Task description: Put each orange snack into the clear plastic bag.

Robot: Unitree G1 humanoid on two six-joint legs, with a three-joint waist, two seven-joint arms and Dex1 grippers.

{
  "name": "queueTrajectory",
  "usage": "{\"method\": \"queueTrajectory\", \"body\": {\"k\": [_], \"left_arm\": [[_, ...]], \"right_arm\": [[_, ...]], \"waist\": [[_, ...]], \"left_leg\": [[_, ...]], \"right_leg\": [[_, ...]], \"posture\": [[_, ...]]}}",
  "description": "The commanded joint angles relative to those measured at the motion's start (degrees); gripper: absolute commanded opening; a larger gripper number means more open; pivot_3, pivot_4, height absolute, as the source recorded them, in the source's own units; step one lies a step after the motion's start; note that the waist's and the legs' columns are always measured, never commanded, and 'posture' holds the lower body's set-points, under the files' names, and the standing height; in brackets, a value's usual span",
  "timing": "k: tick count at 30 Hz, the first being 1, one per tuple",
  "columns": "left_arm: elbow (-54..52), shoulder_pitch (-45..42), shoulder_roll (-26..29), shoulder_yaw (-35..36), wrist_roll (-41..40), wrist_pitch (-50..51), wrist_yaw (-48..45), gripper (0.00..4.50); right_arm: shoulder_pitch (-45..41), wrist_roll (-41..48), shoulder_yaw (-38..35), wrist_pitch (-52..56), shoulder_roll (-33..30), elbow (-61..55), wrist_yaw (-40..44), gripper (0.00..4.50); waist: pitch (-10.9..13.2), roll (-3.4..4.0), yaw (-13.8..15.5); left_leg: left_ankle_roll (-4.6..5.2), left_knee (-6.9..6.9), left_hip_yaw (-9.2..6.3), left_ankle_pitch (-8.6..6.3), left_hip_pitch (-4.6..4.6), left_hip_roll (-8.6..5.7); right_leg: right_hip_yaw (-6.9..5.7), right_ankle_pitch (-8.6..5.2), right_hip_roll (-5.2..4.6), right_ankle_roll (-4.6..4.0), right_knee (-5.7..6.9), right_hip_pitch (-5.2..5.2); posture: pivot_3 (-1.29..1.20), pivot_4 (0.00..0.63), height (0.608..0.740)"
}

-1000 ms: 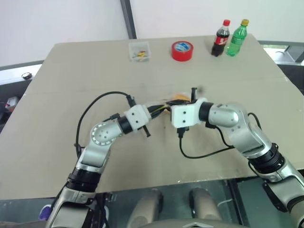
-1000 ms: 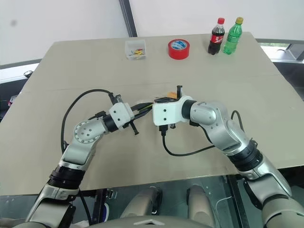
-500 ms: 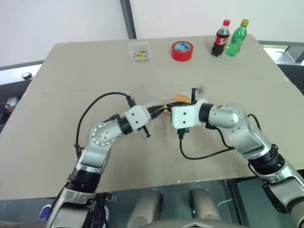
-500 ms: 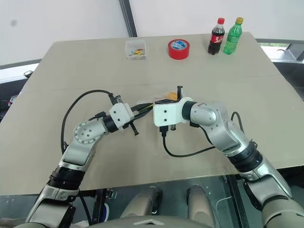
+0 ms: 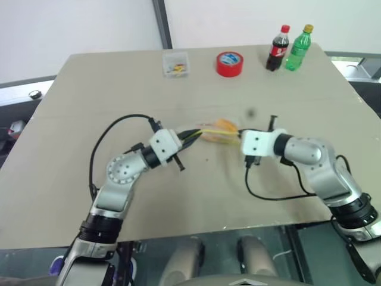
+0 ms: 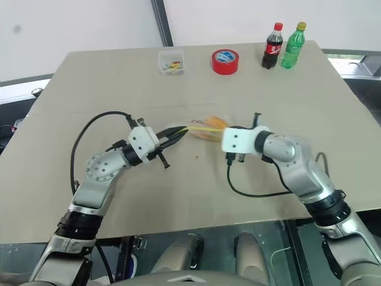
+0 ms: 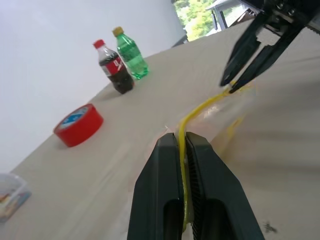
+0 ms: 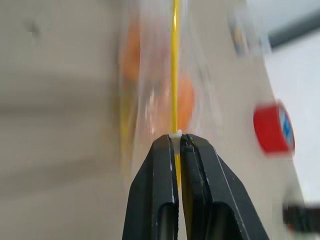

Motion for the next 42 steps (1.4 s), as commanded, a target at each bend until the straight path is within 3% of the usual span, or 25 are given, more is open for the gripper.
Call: {"method": "queueTrajectory", "body": {"k": [1,9,17,22,28,31,37,42], "left_arm": [[-2.2,0.0,1.1,2.4,-1.4,-0.5,0.0,0.00],[3.2,-6.6,-0.7,3.2,-0.3,1.7,3.4,0.00],[25.7,-25.6,-2.7,2.0,6.5,-8.1,8.2,0.00],[26.6,-25.1,-2.5,2.3,4.2,-11.2,4.7,0.00],[17.7,-16.9,-1.2,2.1,2.1,-8.6,2.0,0.00],[12.7,-12.3,0.4,0.2,1.9,-9.8,-2.2,0.00],[3.7,-1.4,6.3,-2.9,-1.9,-8.7,-13.2,0.00],[1.2,2.8,9.4,-2.2,-2.8,-6.3,-15.4,0.00]], "right_arm": [[1.1,-0.3,-4.9,1.2,-2.2,-0.6,-1.7,0.24],[-3.9,-0.9,-7.1,0.5,-2.5,5.2,-5.2,0.24],[-16.4,-3.0,-8.0,-5.1,-2.6,18.7,-13.1,0.24],[-11.7,0.4,-11.9,-2.5,-4.5,11.3,-10.1,0.24],[-0.2,10.2,-14.8,8.7,-3.1,-4.4,-1.8,0.24],[3.7,12.5,-13.9,12.4,-2.2,-9.8,-0.6,0.91],[4.9,13.5,-13.2,15.7,-0.8,-12.3,-1.9,3.73],[6.7,16.4,-12.7,15.3,-2.3,-14.0,0.9,3.73]], "waist": [[0.0,0.00,0.1],[0.0,-0.01,0.2],[0.0,-0.02,0.0],[0.0,-0.02,-0.1],[0.0,-0.02,-0.7],[0.0,-0.01,-0.8],[0.0,0.05,-1.2],[0.0,0.05,-0.8]], "left_leg": [[0.00,0.00,0.00,0.00,0.00,0.00],[0.00,0.03,0.01,0.00,0.00,-0.01],[-0.01,0.09,0.00,0.00,-0.07,-0.05],[0.00,-0.10,0.00,0.00,-0.18,-0.05],[0.01,-0.02,-0.03,-0.01,-0.19,-0.02],[0.02,0.13,-0.01,0.00,-0.15,-0.04],[0.02,0.12,0.03,-0.01,0.07,-0.02],[0.04,0.10,0.01,-0.02,0.05,-0.01]], "right_leg": [[0.00,0.00,0.00,0.00,0.01,0.00],[0.01,0.00,-0.01,0.00,0.02,0.02],[-0.02,0.01,-0.02,0.00,0.04,-0.04],[-0.03,0.00,-0.06,0.01,-0.24,-0.11],[-0.03,0.00,-0.05,0.01,-0.12,-0.11],[-0.01,0.01,-0.05,0.01,0.12,-0.08],[0.05,0.01,-0.04,0.01,0.19,0.03],[0.03,0.00,-0.04,0.00,0.17,0.02]], "posture": [[0.00,0.150,0.740],[0.00,0.150,0.740],[0.00,0.150,0.740],[0.00,0.150,0.740],[0.00,0.150,0.740],[0.00,0.150,0.740],[0.00,0.150,0.740],[0.00,0.150,0.740]]}}
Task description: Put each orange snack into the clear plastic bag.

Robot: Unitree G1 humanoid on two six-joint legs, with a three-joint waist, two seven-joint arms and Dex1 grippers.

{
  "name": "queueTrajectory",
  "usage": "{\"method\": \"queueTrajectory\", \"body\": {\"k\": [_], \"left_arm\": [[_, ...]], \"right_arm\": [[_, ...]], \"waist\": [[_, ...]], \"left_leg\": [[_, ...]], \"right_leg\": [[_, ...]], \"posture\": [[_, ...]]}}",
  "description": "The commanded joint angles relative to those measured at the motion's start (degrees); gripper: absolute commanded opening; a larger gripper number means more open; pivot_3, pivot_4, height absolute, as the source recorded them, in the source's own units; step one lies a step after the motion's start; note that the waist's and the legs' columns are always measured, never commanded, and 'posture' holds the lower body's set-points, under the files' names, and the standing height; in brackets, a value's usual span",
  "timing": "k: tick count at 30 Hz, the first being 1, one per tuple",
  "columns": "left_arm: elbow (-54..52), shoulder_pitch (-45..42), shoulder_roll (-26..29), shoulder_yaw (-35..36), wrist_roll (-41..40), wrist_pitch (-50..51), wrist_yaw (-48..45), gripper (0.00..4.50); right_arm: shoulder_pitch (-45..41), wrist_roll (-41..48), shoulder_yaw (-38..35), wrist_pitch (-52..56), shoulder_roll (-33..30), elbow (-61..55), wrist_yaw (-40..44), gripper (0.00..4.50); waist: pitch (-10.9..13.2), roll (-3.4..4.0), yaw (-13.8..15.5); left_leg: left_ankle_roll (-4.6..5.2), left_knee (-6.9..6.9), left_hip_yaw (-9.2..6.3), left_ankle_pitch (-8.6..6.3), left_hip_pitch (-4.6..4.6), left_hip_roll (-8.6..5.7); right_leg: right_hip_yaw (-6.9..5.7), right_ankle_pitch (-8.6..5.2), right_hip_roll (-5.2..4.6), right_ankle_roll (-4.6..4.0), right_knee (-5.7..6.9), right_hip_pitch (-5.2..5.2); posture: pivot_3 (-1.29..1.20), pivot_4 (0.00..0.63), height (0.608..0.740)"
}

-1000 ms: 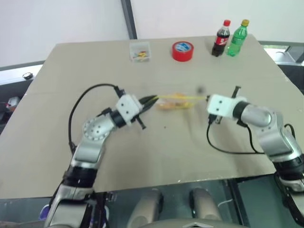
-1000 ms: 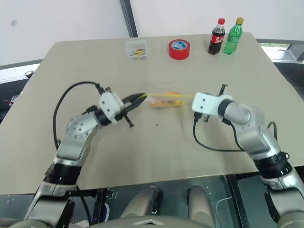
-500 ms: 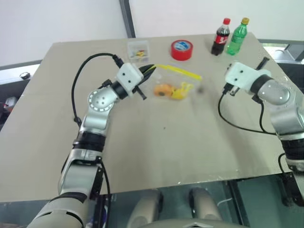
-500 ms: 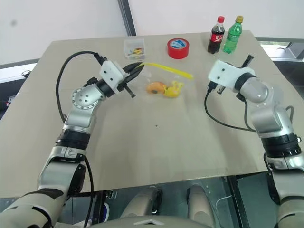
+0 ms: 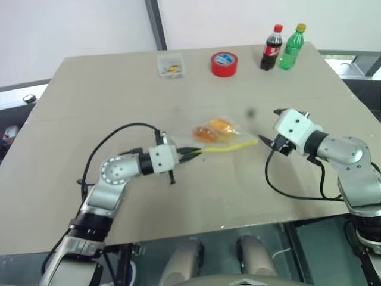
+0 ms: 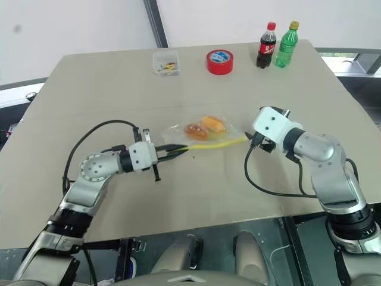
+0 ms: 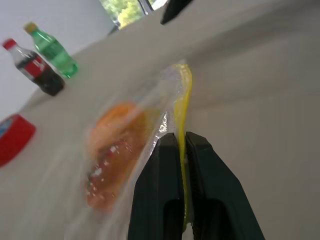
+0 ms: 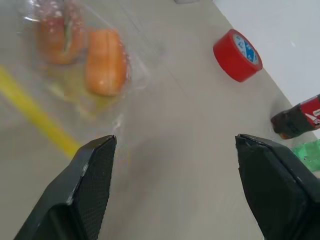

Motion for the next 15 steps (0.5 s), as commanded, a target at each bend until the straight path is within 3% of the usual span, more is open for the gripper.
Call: {"method": "queueTrajectory", "body": {"k": [1,10,15], "left_arm": [[-4.0,1.4,1.2,1.5,-1.3,1.6,-0.1,0.00],[-6.7,1.5,-0.5,3.4,-2.0,8.2,5.0,0.00],[-7.5,1.6,-1.1,4.8,-3.5,10.3,5.7,0.00]], "right_arm": [[2.0,2.9,0.6,-1.5,-1.5,-4.7,3.1,3.73],[4.6,1.8,5.6,-6.6,-6.0,-4.0,6.5,3.73],[4.0,-5.5,10.5,-14.0,-4.8,1.8,1.7,3.73]], "waist": [[0.0,0.00,0.3],[0.0,-0.01,0.7],[0.0,-0.02,1.0]], "left_leg": [[0.01,0.00,-0.01,-0.01,0.00,0.00],[0.01,0.00,0.00,-0.01,0.01,0.01],[0.00,0.00,0.02,0.00,0.01,0.00]], "right_leg": [[-0.01,0.00,0.00,0.00,-0.03,0.01],[-0.02,0.00,0.01,0.00,-0.04,0.03],[-0.02,0.00,0.00,0.00,-0.04,0.04]], "posture": [[0.00,0.150,0.740],[0.00,0.150,0.740],[0.00,0.150,0.740]]}}
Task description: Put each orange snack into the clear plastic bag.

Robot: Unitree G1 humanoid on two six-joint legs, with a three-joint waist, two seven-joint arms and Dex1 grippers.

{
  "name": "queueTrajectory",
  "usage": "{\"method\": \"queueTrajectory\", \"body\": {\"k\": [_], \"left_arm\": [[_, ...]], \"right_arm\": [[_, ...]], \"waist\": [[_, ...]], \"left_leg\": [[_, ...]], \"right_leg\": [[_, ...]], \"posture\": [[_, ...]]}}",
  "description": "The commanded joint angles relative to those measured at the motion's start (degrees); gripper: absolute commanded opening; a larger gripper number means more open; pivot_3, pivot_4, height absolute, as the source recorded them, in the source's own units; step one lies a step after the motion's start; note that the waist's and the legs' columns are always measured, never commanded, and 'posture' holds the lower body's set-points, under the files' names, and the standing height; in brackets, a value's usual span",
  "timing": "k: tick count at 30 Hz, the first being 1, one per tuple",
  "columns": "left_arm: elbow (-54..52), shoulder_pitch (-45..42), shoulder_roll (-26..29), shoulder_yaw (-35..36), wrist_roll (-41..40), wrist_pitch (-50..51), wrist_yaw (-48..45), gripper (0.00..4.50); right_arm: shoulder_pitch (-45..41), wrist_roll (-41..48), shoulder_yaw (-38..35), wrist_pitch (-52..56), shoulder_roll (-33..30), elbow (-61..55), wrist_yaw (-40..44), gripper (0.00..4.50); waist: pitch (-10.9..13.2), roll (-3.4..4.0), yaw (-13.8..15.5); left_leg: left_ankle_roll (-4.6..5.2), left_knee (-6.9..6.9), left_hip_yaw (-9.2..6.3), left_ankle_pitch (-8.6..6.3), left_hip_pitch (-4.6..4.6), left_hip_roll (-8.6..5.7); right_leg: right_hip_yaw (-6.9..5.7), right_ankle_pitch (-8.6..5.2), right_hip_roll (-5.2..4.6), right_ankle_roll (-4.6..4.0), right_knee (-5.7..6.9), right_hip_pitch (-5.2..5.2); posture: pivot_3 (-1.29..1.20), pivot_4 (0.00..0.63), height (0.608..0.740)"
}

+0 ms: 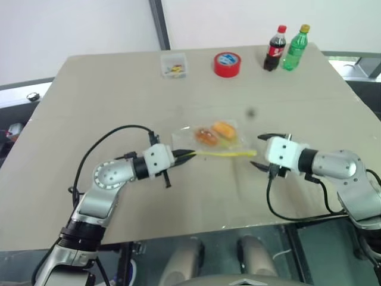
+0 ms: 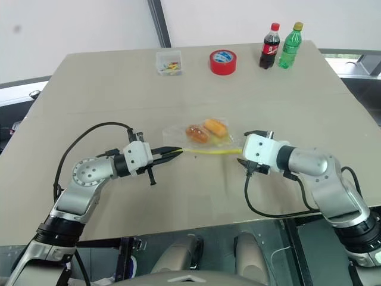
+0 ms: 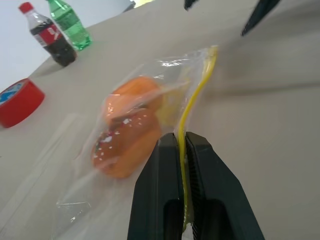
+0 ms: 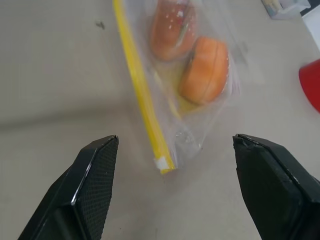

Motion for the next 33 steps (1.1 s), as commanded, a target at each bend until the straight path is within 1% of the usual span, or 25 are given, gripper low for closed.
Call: {"method": "queueTrajectory", "body": {"k": [1,5,6,8,9,10,12,13,14,15,21,23,25,27,30,33], "left_arm": [[-2.5,-0.5,-0.2,2.4,-1.9,1.1,0.9,0.00],[-3.2,-0.9,-0.4,2.8,-2.7,2.4,1.0,0.00],[-3.2,-0.9,-0.4,2.9,-2.7,2.5,1.0,0.00],[-2.9,-1.0,-0.4,3.2,-2.8,2.4,0.9,0.00],[-2.7,-1.1,-0.4,3.3,-2.8,2.4,0.8,0.00],[-2.4,-1.1,-0.4,3.5,-2.8,2.2,0.8,0.00],[-1.6,-1.6,-0.6,3.6,-2.5,1.8,0.9,0.00],[-1.2,-1.9,-0.7,3.6,-2.4,1.5,1.0,0.00],[-0.4,-2.5,-0.8,3.6,-1.9,0.9,1.1,0.00],[0.2,-2.9,-0.9,3.5,-1.7,0.5,1.2,0.00],[13.9,-14.9,-1.5,4.0,2.9,-6.7,3.4,0.00],[17.6,-17.7,-1.6,3.7,4.0,-9.4,3.7,0.00],[22.6,-22.2,-2.2,3.6,5.2,-12.1,4.6,0.00],[27.0,-26.5,-2.5,3.7,6.4,-15.1,5.5,0.00],[29.0,-28.1,-2.8,3.9,6.0,-17.3,5.2,0.00],[25.0,-24.3,-2.5,3.4,4.2,-17.1,3.2,0.00]], "right_arm": [[-1.0,-3.2,2.0,-3.9,2.0,1.7,-3.1,3.73],[-1.8,-6.8,3.3,-4.8,6.1,5.9,-7.5,3.73],[-2.0,-7.3,3.2,-5.0,6.8,6.7,-8.4,3.50],[-2.8,-7.7,2.3,-5.0,8.3,7.9,-10.1,2.94],[-3.1,-7.7,2.0,-5.1,8.6,8.1,-10.4,2.49],[-3.4,-7.5,1.6,-5.3,8.8,8.1,-10.5,1.92],[-4.4,-7.7,1.1,-5.6,8.4,8.5,-10.3,1.27],[-4.9,-7.9,0.9,-5.6,8.1,8.8,-10.2,0.66],[-5.7,-8.0,0.5,-5.8,8.1,9.3,-10.4,0.29],[-6.2,-8.0,0.2,-5.9,8.0,9.7,-10.5,0.03],[-19.1,-9.2,-2.9,-8.4,9.3,18.5,-16.6,0.03],[-21.4,-9.6,-2.9,-9.6,9.6,21.2,-18.3,0.03],[-24.7,-11.0,-3.3,-11.9,9.4,25.3,-21.7,0.03],[-27.1,-11.5,-4.0,-13.6,8.8,27.6,-23.2,0.03],[-26.2,-11.1,-5.1,-14.2,7.6,26.2,-22.9,0.03],[-19.9,-9.6,-6.9,-11.3,5.9,19.0,-19.9,0.03]], "waist": [[0.0,-0.01,0.0],[0.0,0.00,0.1],[0.0,-0.01,0.1],[0.0,-0.01,0.2],[0.0,0.00,0.1],[0.0,0.00,0.2],[0.0,0.00,0.1],[0.0,0.00,0.1],[0.0,0.00,0.2],[0.0,0.00,0.2],[0.0,-0.01,0.1],[0.0,-0.02,0.1],[0.0,-0.03,0.0],[0.0,-0.05,0.0],[0.0,-0.04,-0.2],[0.0,-0.04,-0.8]], "left_leg": [[0.00,0.00,0.00,0.00,0.00,0.00],[-0.02,-0.01,0.00,0.01,0.00,0.02],[-0.02,-0.01,0.00,0.01,0.00,0.02],[-0.02,-0.01,0.00,0.01,0.00,0.00],[-0.02,-0.01,0.00,0.01,0.00,0.00],[-0.02,-0.01,-0.01,0.01,0.00,0.01],[-0.02,-0.01,-0.02,0.01,0.00,0.01],[-0.02,-0.01,-0.01,0.01,0.00,0.01],[-0.02,-0.01,-0.01,0.01,0.00,0.01],[-0.02,-0.01,-0.01,0.01,0.00,0.01],[-0.03,-0.01,-0.02,0.02,0.00,-0.01],[-0.04,-0.01,-0.03,0.02,-0.01,-0.01],[-0.03,-0.08,-0.04,0.02,-0.03,-0.01],[-0.03,-0.08,-0.04,0.02,-0.18,-0.04],[-0.03,-0.09,-0.05,0.02,-0.23,-0.06],[-0.03,-0.15,-0.07,0.02,-0.22,-0.04]], "right_leg": [[0.00,0.00,0.00,0.00,0.00,0.00],[0.01,0.00,0.03,0.00,0.01,-0.02],[0.01,0.00,0.03,0.00,0.01,-0.02],[0.01,0.00,0.01,0.00,-0.01,-0.01],[0.01,0.00,0.02,0.00,-0.01,-0.01],[0.01,0.00,0.02,0.00,0.00,-0.02],[0.01,0.00,0.03,-0.01,0.00,-0.02],[0.01,0.00,0.03,-0.01,-0.01,-0.02],[0.01,0.00,0.03,0.00,-0.01,-0.02],[0.01,0.00,0.03,0.00,-0.01,-0.01],[-0.01,0.01,0.05,-0.01,0.03,-0.03],[-0.03,0.00,0.05,-0.01,-0.02,-0.03],[-0.03,0.00,0.04,-0.01,-0.16,-0.03],[-0.03,0.00,0.02,-0.01,-0.21,-0.12],[-0.05,0.00,-0.01,-0.01,-0.22,-0.17],[-0.07,0.00,-0.01,-0.01,-0.25,-0.16]], "posture": [[0.00,0.150,0.740],[0.00,0.150,0.740],[0.00,0.150,0.740],[0.00,0.150,0.740],[0.00,0.150,0.740],[0.00,0.150,0.740],[0.00,0.150,0.740],[0.00,0.150,0.740],[0.00,0.150,0.740],[0.00,0.150,0.740],[0.00,0.150,0.740],[0.00,0.150,0.740],[0.00,0.150,0.740],[0.00,0.150,0.740],[0.00,0.150,0.740],[0.00,0.150,0.740]]}}
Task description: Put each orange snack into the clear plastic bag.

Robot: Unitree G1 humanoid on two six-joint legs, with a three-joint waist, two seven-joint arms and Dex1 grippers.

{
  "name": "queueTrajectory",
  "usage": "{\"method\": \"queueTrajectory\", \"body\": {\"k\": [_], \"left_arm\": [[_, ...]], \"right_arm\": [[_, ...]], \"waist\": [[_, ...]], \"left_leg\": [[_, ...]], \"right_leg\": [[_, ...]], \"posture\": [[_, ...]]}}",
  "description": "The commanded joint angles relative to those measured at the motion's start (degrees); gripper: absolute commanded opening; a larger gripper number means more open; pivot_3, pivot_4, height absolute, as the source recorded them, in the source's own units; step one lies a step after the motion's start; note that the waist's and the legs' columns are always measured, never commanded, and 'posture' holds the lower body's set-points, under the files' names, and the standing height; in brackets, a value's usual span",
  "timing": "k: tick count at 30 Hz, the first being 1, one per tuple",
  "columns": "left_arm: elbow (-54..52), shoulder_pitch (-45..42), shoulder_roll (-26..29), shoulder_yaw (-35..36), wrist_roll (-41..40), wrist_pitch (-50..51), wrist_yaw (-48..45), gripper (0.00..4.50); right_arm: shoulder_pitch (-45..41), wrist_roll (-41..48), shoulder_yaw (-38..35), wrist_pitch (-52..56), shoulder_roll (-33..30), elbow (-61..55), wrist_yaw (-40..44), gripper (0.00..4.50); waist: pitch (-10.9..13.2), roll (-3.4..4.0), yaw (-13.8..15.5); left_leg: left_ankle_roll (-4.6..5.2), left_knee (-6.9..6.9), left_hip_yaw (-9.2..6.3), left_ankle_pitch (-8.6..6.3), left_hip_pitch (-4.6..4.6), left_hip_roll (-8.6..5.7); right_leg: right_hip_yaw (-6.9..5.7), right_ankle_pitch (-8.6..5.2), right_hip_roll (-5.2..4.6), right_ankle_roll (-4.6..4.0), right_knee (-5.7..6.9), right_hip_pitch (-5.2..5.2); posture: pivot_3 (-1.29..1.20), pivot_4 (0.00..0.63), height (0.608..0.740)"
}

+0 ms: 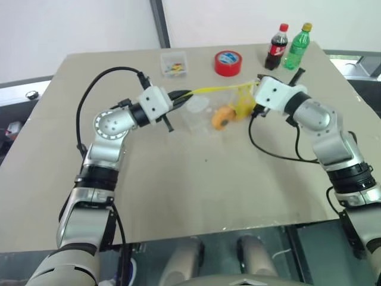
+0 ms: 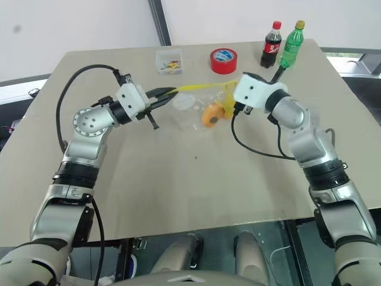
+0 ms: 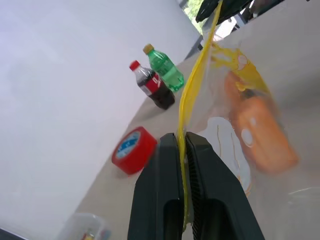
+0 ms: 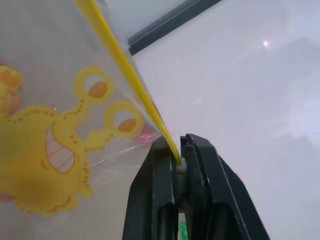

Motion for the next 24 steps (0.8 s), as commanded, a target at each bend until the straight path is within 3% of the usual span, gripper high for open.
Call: {"method": "queueTrajectory", "body": {"k": [1,8,10,12,13,18,20,24], "left_arm": [[-4.1,5.8,1.7,1.7,-1.9,0.4,-1.0,0.00],[-16.5,21.4,2.3,-1.4,-3.0,7.0,-3.3,0.00],[-19.5,24.1,3.1,-2.4,-4.5,10.9,-5.2,0.79],[-23.0,26.5,3.6,-2.5,-6.5,15.1,-6.1,1.69],[-25.0,28.1,4.1,-2.3,-7.4,17.5,-6.3,1.97],[-34.0,37.9,8.4,5.7,-18.6,32.2,-6.9,4.26],[-36.2,40.4,9.7,8.7,-21.9,35.7,-6.9,4.50],[-38.0,43.8,12.9,15.9,-29.4,42.6,-9.0,4.50]], "right_arm": [[6.8,1.1,-6.3,4.6,-3.5,-7.7,1.9,0.03],[23.5,3.6,-3.9,7.8,-5.4,-20.7,8.3,0.03],[27.1,5.2,-3.7,8.1,-5.6,-21.5,10.2,0.00],[29.6,7.8,-4.7,8.3,-4.8,-22.7,11.1,0.90],[31.0,8.9,-5.1,7.9,-4.9,-23.1,11.7,1.06],[38.7,19.0,-14.2,11.0,-6.4,-26.5,16.2,3.44],[41.0,22.4,-18.4,12.1,-7.3,-27.7,17.7,4.44],[46.6,31.9,-28.5,12.5,-8.5,-28.3,22.5,4.48]], "waist": [[0.0,0.01,-0.4],[0.0,0.04,-0.7],[0.0,0.04,-0.5],[0.0,0.05,-0.4],[0.0,0.04,-0.4],[0.0,0.04,-0.5],[0.0,0.06,-0.4],[0.1,0.08,0.3]], "left_leg": [[0.00,0.00,0.01,0.00,0.01,0.00],[0.02,0.06,0.13,-0.01,0.20,0.07],[0.14,0.06,0.12,-0.08,0.30,0.08],[0.22,0.10,0.12,-0.13,0.37,0.06],[0.22,0.11,0.12,-0.13,0.38,0.06],[0.14,0.06,0.11,-0.09,0.38,0.11],[0.16,0.03,0.11,-0.10,0.37,0.13],[0.27,0.04,0.08,-0.17,0.60,0.13]], "right_leg": [[-0.05,0.00,-0.02,0.00,0.02,0.00],[0.10,0.00,0.05,0.00,0.31,0.01],[0.07,0.00,0.07,0.00,0.35,0.11],[0.07,0.01,0.06,0.00,0.35,0.23],[0.07,0.01,0.06,0.00,0.35,0.23],[0.09,0.00,0.06,-0.01,0.30,0.21],[0.09,0.00,0.07,-0.01,0.27,0.20],[0.02,-0.01,0.05,-0.01,0.24,0.48]], "posture": [[0.00,0.150,0.740],[0.00,0.150,0.740],[0.00,0.150,0.740],[0.00,0.150,0.740],[0.00,0.150,0.740],[0.00,0.150,0.740],[0.00,0.150,0.740],[0.00,0.150,0.740]]}}
